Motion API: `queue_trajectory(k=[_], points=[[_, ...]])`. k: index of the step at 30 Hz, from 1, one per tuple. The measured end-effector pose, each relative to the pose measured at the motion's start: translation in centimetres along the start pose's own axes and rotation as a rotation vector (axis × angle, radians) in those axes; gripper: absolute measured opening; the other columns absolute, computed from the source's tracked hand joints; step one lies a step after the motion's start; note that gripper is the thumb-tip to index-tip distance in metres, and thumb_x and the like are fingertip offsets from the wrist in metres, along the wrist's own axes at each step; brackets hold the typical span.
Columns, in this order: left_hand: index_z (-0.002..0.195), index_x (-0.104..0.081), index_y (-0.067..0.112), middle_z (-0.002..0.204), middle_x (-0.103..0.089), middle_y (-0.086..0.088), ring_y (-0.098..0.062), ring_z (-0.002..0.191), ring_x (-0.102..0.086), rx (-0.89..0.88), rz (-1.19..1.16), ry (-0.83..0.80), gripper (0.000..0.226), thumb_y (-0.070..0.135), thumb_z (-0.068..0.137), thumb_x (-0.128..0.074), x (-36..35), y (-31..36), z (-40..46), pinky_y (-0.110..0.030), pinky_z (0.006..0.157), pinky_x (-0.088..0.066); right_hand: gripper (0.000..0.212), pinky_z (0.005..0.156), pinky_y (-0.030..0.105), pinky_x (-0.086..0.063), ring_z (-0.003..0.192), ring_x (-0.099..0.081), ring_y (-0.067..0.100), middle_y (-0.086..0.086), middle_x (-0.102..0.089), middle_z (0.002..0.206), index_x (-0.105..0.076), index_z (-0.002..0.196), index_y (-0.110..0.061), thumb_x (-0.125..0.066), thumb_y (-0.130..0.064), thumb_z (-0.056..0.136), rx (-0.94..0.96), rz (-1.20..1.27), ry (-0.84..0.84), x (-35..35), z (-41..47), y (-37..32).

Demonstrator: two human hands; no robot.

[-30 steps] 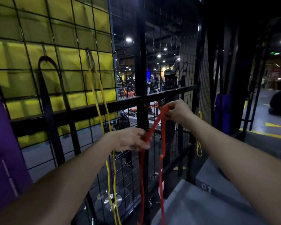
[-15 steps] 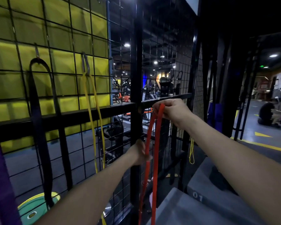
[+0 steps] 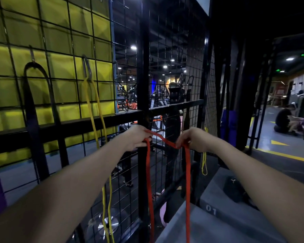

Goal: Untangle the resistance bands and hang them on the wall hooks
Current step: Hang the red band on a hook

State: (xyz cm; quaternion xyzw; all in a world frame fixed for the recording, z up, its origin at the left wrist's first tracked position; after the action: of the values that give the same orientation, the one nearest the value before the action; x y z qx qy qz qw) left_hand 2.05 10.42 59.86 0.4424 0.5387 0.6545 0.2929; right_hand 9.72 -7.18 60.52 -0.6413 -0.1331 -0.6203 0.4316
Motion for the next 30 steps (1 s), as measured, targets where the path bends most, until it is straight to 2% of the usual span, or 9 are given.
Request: queue_trajectory(k=[3,6,10,12,14,19,22,26,30], points=[[0.096,-0.063,0.006,0.091,-0.061,-0.006,-0.011,0.081,-0.059,-0.052,0.037,-0.009,0.010,0.002,0.090,-0.056,0.2,1.8,-0.1,-0.021,0.069,-0.052,0.043,0.099,0.023,-0.046,0.114,-0.059,0.015,0.001,-0.063,0.123,-0.069,0.106,-0.016,-0.044,0.012,0.087,0.018,0.041,-0.012,-0.1,0.2,-1.9],[0.081,-0.062,0.011,0.086,-0.061,-0.005,-0.011,0.079,-0.060,-0.116,0.127,-0.027,0.012,0.000,0.087,-0.058,-0.3,3.4,-0.3,-0.020,0.067,-0.053,0.035,0.092,0.027,-0.047,0.111,-0.059,0.019,0.006,-0.063,0.120,-0.056,0.124,-0.011,-0.054,-0.004,0.090,0.112,0.265,0.058,0.3,0.8,-5.1],[0.078,-0.060,0.013,0.085,-0.060,-0.004,-0.011,0.078,-0.058,-0.196,0.097,-0.001,0.016,0.000,0.087,-0.058,0.6,6.0,-0.4,-0.021,0.074,-0.052,0.026,0.077,0.027,-0.054,0.089,-0.065,0.021,0.008,-0.068,0.095,-0.062,0.109,-0.004,-0.067,-0.012,0.084,0.162,0.343,0.207,0.5,2.5,-7.9],[0.079,-0.059,0.013,0.086,-0.061,-0.003,-0.012,0.084,-0.059,-0.225,0.099,-0.001,0.018,-0.005,0.085,-0.059,1.7,6.9,-0.4,-0.020,0.074,-0.053,0.020,0.057,0.016,-0.050,0.065,-0.061,0.014,0.006,-0.062,0.076,-0.063,0.104,0.005,-0.064,-0.003,0.085,0.141,0.499,0.259,1.0,3.1,-8.4],[0.081,-0.059,0.012,0.087,-0.063,-0.004,-0.016,0.089,-0.061,-0.252,0.089,0.000,0.021,-0.008,0.082,-0.060,3.1,7.2,-0.6,-0.026,0.082,-0.055,0.016,0.051,0.022,-0.047,0.056,-0.057,0.016,0.010,-0.057,0.070,-0.060,0.101,0.012,-0.058,0.006,0.087,0.103,0.719,0.219,1.4,3.6,-9.0],[0.088,-0.059,0.016,0.096,-0.062,-0.008,-0.024,0.099,-0.062,-0.288,0.130,-0.033,0.021,-0.004,0.081,-0.063,5.0,6.8,-0.9,-0.039,0.096,-0.051,0.012,0.063,0.027,-0.056,0.064,-0.065,0.015,0.005,-0.066,0.074,-0.065,0.086,-0.004,-0.055,-0.007,0.092,0.110,0.784,0.258,3.4,4.7,-10.9],[0.103,-0.056,0.017,0.104,-0.063,-0.007,-0.021,0.103,-0.062,-0.264,0.128,-0.015,0.019,0.008,0.087,-0.061,5.5,6.5,-0.3,-0.039,0.094,-0.051,0.015,0.079,0.038,-0.056,0.074,-0.064,0.022,0.010,-0.066,0.081,-0.064,0.099,0.001,-0.053,-0.006,0.092,0.114,0.849,0.250,3.9,6.1,-11.6],[0.108,-0.052,0.014,0.094,-0.066,-0.003,-0.018,0.090,-0.064,-0.193,-0.029,-0.098,0.014,0.017,0.095,-0.050,5.2,6.2,0.4,-0.036,0.087,-0.054,0.017,0.063,0.030,-0.059,0.065,-0.061,0.017,0.010,-0.062,0.076,-0.061,0.104,0.005,-0.052,-0.003,0.092,0.164,0.974,0.259,4.9,8.1,-12.2],[0.098,-0.054,0.014,0.089,-0.063,-0.003,-0.016,0.081,-0.063,-0.226,-0.213,-0.073,0.006,0.016,0.093,-0.055,6.8,8.0,1.4,-0.034,0.078,-0.056,0.010,0.074,0.037,-0.057,0.069,-0.063,0.022,0.011,-0.064,0.077,-0.062,0.087,-0.001,-0.054,-0.003,0.092,0.186,1.073,0.294,6.5,11.2,-12.2]])
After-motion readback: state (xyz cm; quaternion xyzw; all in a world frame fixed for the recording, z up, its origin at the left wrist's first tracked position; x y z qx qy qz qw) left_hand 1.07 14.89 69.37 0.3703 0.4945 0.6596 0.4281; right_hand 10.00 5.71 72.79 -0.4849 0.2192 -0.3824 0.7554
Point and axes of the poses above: each hand's wrist, its own z-axis towards the middle knuckle, its own x-axis out of the back of the hand, y = z × x, the point moved 6 cm from there along z, towards the middle knuckle
